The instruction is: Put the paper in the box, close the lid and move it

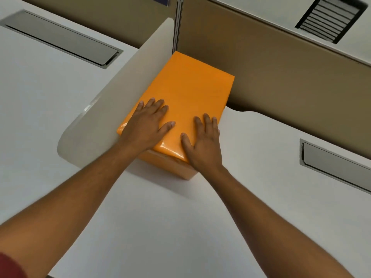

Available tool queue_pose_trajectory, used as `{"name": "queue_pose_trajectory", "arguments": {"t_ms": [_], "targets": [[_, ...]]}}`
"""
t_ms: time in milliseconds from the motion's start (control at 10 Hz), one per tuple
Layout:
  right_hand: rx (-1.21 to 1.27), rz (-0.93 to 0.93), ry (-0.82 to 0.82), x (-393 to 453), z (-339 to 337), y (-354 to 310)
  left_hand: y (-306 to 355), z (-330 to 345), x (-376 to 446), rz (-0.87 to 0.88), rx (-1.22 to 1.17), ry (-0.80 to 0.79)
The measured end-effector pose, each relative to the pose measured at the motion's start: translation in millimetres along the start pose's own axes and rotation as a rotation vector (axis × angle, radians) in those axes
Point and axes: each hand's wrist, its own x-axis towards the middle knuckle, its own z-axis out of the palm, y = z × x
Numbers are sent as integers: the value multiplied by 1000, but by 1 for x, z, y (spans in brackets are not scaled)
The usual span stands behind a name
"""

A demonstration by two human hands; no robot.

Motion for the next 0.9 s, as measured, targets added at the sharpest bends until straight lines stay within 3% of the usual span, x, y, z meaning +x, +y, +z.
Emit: {"name": "queue_pose_trajectory", "arguments": {"t_ms": [300,600,700,900], "targets": [[-20,-3,-12,62,-2,7,-11,-1,54,-24,11,-2],[-18,12,-57,73,-9,8,-5,-8,61,-31,62,-23],[-9,-41,22,64,-30,9,10,-17,54,-24,79,30],[-196,-216,256,49,-104,40,81,-34,48,165,153,136]]}}
